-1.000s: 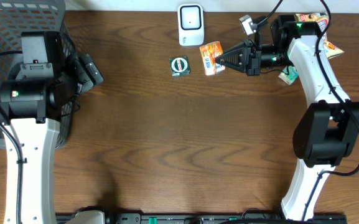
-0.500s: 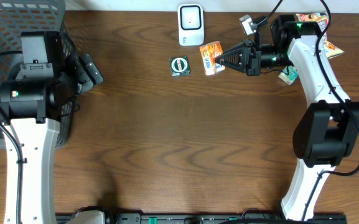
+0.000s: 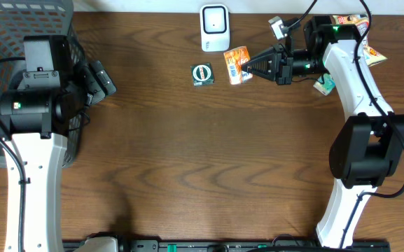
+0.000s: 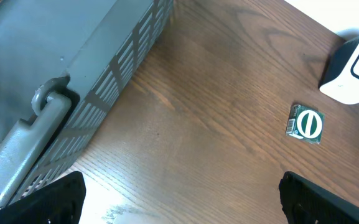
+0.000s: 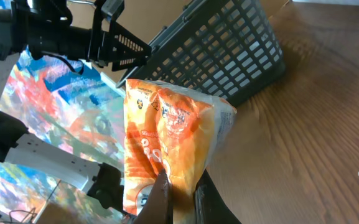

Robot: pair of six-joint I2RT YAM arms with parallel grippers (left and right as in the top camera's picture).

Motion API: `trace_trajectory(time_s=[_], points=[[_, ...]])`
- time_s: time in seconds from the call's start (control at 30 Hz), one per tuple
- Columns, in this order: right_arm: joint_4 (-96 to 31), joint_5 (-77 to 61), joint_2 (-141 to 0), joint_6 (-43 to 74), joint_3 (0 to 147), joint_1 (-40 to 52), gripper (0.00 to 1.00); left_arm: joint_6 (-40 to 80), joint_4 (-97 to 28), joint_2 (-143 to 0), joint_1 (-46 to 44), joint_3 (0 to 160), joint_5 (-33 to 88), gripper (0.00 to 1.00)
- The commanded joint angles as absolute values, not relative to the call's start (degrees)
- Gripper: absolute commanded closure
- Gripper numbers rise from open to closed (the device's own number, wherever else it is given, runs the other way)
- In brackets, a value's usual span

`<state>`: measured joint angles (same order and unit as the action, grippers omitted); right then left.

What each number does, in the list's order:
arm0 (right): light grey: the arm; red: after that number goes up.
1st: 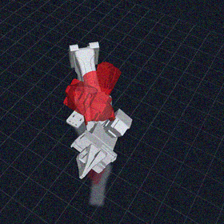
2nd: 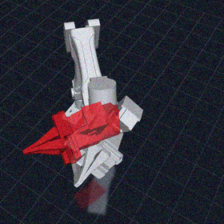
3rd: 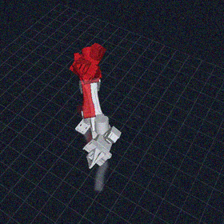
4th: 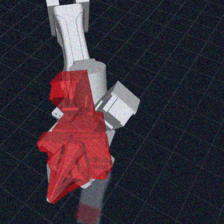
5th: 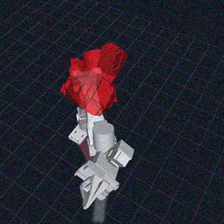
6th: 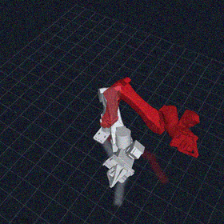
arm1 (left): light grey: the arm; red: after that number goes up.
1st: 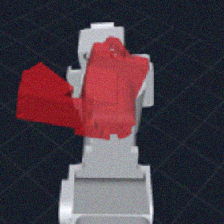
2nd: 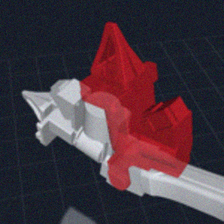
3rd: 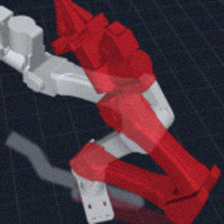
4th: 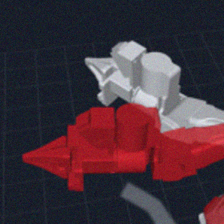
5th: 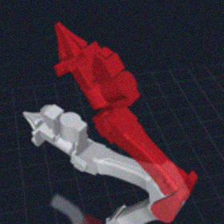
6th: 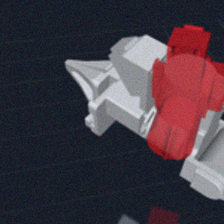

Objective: Scan the item barcode
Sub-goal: 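Raise the orange box up to the scanner window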

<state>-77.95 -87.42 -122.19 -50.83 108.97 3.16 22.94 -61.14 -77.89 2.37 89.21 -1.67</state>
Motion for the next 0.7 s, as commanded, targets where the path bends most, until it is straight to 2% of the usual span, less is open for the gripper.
trace_trajectory(time_s=[0.0,0.2,0.37,0.53,0.67], points=[[-77.32,-88.33,-121.82,-49.30,108.95,3.70,0.99,23.46,-61.25,-77.56,2.61,89.21,-2.00,0.02],[-74.87,-86.52,-121.82,-46.52,108.95,5.50,0.98,23.44,-61.25,-77.56,2.61,89.21,-2.00,0.02],[-58.74,-83.66,-121.82,-22.02,108.95,7.73,0.98,23.46,-61.25,-77.56,2.61,89.21,-2.00,0.02],[-40.01,-65.80,-121.82,7.27,108.97,11.14,0.98,23.44,-61.23,-77.56,2.61,89.21,-2.00,0.02],[-36.69,-44.45,-121.80,11.97,109.03,12.99,0.99,23.44,-61.25,-77.56,2.61,89.21,-2.00,0.02]])
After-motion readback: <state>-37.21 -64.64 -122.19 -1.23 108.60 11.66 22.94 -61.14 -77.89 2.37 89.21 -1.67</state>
